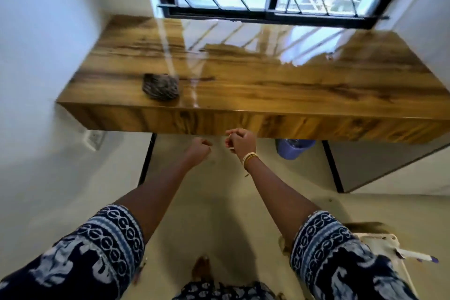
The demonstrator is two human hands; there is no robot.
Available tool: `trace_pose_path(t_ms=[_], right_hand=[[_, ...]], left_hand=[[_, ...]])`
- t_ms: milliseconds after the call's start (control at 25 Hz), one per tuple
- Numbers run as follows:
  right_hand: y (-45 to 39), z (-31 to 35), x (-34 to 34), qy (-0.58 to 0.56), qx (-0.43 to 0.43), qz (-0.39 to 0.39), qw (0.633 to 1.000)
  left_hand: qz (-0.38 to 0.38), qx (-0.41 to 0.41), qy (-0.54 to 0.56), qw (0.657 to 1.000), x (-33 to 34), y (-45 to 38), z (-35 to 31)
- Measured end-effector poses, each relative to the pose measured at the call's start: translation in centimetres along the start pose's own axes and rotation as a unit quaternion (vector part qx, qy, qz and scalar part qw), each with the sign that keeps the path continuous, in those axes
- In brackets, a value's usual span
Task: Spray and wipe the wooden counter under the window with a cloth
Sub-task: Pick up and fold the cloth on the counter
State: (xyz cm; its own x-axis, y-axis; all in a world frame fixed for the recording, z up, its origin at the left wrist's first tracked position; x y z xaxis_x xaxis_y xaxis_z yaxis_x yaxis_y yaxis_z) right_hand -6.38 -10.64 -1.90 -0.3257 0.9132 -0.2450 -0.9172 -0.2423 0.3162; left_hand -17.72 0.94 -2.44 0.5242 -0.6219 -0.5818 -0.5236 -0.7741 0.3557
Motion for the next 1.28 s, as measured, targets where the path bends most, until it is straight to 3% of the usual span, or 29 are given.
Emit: trace_pose_path(t_ms=[160,280,560,760,840,1120,1280], right_hand=[[1.1,7.0,9.6,0.043,-0.075,0.083,0.993],[0.2,10.3,15.2,0.126,-0.131,0.099,0.978],[-5.2,15.2,23.5,0.286,-0.223,0.058,0.930],[-7.4,16.4,28.0,0.431,-0.221,0.150,0.862],[-7.5,16.7,28.6,0.434,-0.229,0.167,0.855],[-5.0,15.6,25.5,0.360,-0.282,0.126,0.880],[-2.5,11.5,21.1,0.185,-0.137,0.154,0.961]], left_hand=[[-0.076,0.005,0.041,0.996,-9.5,-3.9,1.6],[-0.124,-0.017,0.099,0.987,-13.8,-7.1,2.9],[-0.179,-0.074,0.137,0.971,-18.9,-16.3,4.3],[-0.210,-0.108,0.150,0.960,-20.9,-19.5,1.4],[-0.213,-0.108,0.125,0.963,-21.0,-20.1,1.3],[-0.206,-0.052,0.146,0.966,-20.3,-17.4,1.5],[-0.147,-0.004,0.166,0.975,-17.9,-12.6,1.7]])
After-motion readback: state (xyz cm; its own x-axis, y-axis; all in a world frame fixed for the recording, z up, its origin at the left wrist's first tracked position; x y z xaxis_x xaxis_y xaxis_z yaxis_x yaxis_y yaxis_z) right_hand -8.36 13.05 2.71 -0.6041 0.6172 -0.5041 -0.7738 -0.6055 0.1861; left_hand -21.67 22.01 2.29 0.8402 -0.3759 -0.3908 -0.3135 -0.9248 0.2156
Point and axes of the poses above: each hand's wrist, its own y-axis away from the middle knuckle, its own x-axis out of the palm, z = x × y, the point moved 7 cm from there along -y, towards the middle knuckle, and after that the axes turned 14 degrees about -z, right-handed, at the moved point
